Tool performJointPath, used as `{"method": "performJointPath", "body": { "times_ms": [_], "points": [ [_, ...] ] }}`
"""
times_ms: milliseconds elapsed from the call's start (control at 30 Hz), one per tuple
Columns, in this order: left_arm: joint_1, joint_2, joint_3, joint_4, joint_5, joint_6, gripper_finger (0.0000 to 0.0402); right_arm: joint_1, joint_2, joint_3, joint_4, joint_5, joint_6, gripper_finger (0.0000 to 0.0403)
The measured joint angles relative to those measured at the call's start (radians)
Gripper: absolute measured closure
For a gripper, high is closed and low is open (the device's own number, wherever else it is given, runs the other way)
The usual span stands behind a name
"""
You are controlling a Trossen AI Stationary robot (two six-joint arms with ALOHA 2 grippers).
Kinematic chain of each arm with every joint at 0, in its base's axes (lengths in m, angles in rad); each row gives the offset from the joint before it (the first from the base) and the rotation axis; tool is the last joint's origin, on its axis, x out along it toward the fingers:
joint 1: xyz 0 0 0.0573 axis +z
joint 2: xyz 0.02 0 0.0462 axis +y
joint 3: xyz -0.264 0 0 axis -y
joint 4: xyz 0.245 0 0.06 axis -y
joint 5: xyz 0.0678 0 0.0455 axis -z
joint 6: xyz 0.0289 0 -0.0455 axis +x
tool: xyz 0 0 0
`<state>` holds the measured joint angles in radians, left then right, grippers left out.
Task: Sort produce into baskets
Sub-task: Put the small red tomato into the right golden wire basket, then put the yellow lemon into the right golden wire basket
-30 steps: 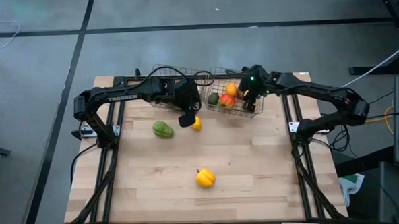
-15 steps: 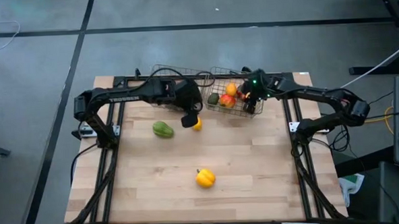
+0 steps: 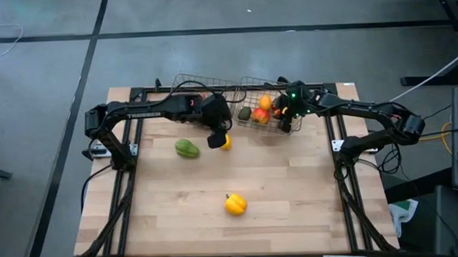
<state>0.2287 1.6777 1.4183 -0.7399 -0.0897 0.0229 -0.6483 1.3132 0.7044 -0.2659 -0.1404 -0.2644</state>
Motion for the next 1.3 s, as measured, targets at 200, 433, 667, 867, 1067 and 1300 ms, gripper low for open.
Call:
{"method": "performJointPath", "body": {
  "times_ms": [200, 433, 667, 867, 1067, 1300],
  "points": [
    [0.000, 0.000, -0.005, 0.005, 0.001, 0.002, 0.0128, 0.000, 0.000, -0.001, 0.034, 0.007, -0.004, 0.0265],
    [0.000, 0.000, -0.005, 0.011, 0.001, 0.002, 0.0128, 0.000, 0.000, 0.000, 0.040, 0.051, -0.001, 0.0265],
    [0.000, 0.000, -0.005, 0.027, 0.001, 0.003, 0.0128, 0.000, 0.000, 0.000, 0.039, 0.058, -0.001, 0.0245],
    [0.000, 0.000, -0.005, 0.027, 0.001, 0.003, 0.0128, 0.000, 0.000, 0.000, 0.038, 0.059, -0.001, 0.0208],
    [0.000, 0.000, -0.005, 0.027, 0.001, 0.001, 0.0128, 0.000, 0.000, 0.000, 0.038, 0.060, -0.001, 0.0199],
    [-0.024, 0.000, -0.005, 0.026, 0.001, -0.024, 0.0128, 0.000, 0.000, 0.000, 0.037, 0.060, -0.001, 0.0199]
  ]
}}
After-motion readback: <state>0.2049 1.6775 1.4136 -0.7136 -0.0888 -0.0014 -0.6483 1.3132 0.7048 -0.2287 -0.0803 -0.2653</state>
